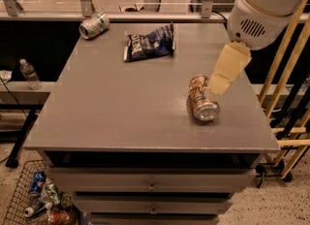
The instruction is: Place orange can upright
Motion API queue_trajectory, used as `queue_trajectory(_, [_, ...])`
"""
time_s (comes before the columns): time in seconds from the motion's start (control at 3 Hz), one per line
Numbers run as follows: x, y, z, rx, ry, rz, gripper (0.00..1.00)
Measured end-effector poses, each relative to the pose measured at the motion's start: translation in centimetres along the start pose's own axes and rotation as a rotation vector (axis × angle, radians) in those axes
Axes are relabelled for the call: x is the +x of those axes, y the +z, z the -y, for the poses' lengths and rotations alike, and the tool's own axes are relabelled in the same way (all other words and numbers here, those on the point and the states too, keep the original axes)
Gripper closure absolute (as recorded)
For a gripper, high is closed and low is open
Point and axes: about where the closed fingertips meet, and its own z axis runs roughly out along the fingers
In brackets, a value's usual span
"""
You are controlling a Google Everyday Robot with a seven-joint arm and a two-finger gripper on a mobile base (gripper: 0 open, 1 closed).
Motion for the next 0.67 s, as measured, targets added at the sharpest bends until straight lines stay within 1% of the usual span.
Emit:
queue_trajectory(0.33, [-0.7, 2.8, -0.1, -0.117, 0.174, -0.037, 0.00])
queue_trajectory(0.67, [-2.0, 7.1, 0.2, -0.167, 0.387, -0.133, 0.00])
